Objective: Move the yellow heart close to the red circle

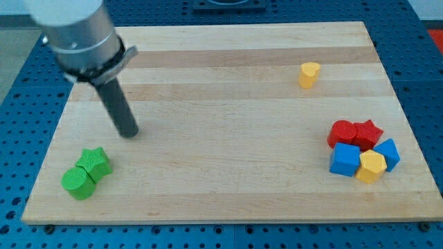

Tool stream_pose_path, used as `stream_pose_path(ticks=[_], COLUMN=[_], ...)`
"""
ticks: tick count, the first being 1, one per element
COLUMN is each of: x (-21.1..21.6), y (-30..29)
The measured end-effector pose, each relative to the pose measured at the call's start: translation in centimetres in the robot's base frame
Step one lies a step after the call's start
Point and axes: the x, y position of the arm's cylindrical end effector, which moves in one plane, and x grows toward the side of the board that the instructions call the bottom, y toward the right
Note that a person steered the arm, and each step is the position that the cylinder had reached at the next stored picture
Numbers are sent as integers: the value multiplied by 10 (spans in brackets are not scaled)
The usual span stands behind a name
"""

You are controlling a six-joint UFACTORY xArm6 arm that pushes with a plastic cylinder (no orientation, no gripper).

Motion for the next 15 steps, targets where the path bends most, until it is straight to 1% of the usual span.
stream_pose_path(ticks=[1, 2, 3, 4, 5, 6, 8, 9, 11, 12, 14, 15], x=[-62, -113, -147, -164, -156, -130, -89, -92, -91, -78, -19, -42], y=[14, 74, 163, 243, 299, 334, 338, 334, 293, 283, 283, 277])
